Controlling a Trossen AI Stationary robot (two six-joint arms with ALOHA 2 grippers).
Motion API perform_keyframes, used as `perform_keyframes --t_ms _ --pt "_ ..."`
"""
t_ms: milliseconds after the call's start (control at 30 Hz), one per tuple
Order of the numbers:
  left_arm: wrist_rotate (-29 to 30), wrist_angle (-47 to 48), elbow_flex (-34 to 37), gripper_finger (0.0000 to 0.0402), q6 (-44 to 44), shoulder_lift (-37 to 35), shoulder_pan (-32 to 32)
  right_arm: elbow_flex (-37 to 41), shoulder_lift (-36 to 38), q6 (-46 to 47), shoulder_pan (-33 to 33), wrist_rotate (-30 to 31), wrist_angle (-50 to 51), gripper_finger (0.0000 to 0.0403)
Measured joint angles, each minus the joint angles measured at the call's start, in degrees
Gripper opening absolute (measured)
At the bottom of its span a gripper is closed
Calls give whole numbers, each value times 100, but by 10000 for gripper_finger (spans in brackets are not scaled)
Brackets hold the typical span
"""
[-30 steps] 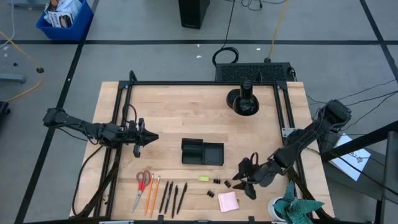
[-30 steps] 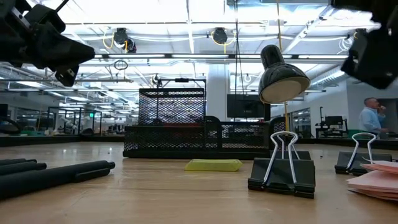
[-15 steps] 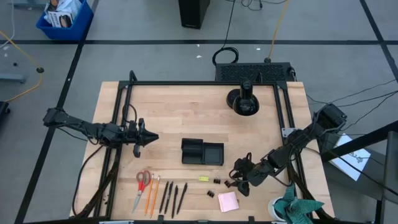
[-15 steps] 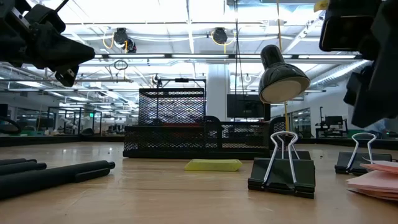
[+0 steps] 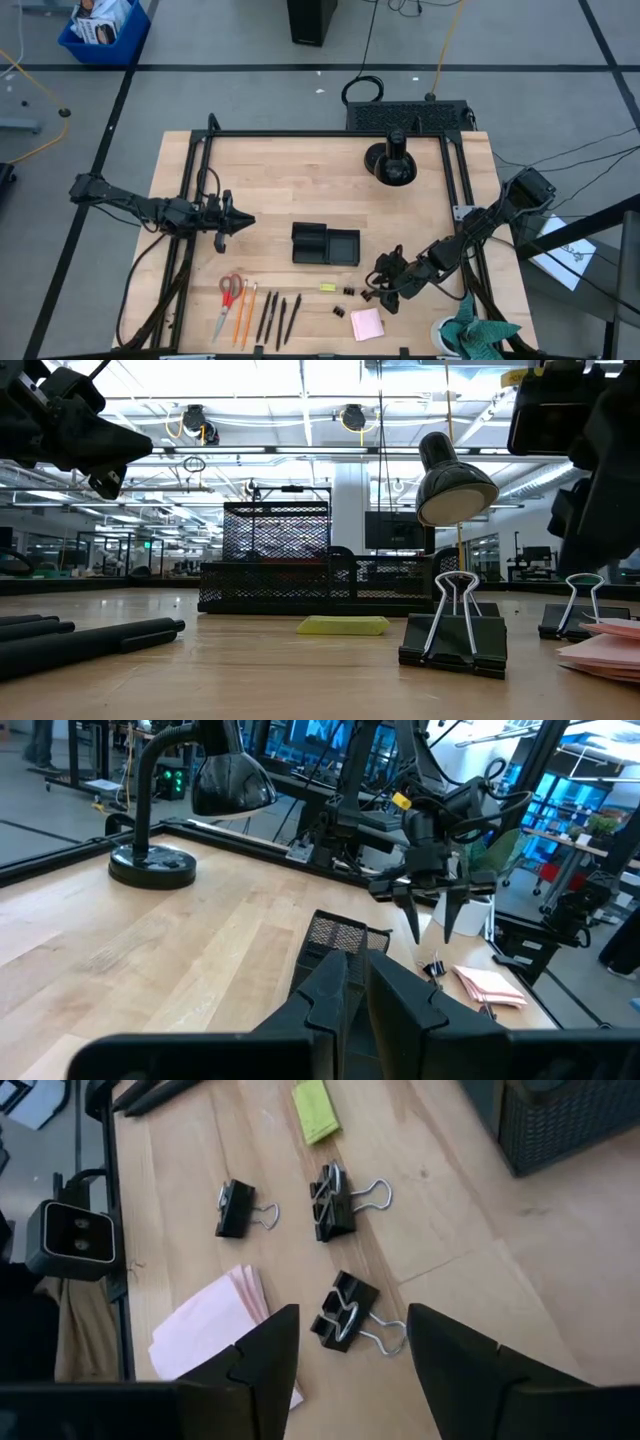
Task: Pick and place office supplies into organizer
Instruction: Put the right black binder clip into the black desk organizer
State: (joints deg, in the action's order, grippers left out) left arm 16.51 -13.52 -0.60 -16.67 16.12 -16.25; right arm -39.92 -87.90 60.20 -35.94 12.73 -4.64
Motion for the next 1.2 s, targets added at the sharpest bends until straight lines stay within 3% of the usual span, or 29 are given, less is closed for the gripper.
perform_keyframes --t_ms 1200 --pt "2 35 0 45 61 0 0 2 -483 -131 -9 -50 -410 167"
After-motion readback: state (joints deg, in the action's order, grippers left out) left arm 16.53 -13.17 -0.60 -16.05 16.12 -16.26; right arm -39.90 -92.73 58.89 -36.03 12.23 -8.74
